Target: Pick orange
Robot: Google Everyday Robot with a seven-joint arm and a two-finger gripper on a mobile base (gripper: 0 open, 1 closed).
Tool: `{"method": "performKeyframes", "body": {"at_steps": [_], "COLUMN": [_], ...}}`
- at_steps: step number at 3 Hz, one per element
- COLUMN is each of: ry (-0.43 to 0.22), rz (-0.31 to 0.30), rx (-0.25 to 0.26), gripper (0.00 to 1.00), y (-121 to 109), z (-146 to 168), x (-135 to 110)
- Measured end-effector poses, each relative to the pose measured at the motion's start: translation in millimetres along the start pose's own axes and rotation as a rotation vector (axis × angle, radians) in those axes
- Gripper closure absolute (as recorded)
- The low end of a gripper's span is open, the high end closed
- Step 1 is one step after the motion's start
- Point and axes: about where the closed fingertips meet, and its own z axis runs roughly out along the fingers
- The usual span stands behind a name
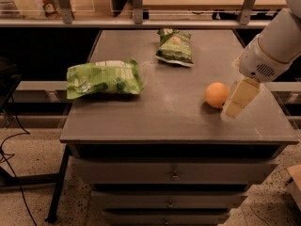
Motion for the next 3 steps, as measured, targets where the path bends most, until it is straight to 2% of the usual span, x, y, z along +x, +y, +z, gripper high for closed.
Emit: {"method": "performKeyframes", "body": {"at_steps": [2, 3], "ry": [-0.101, -0.147], "rz": [0.049, 0.052], "rx": [0.024, 0.026], "gripper": [0.00, 0.18], "y": [-12.0, -18.2], "z": [28.4, 38.6], "x": [3.3, -2.0]}}
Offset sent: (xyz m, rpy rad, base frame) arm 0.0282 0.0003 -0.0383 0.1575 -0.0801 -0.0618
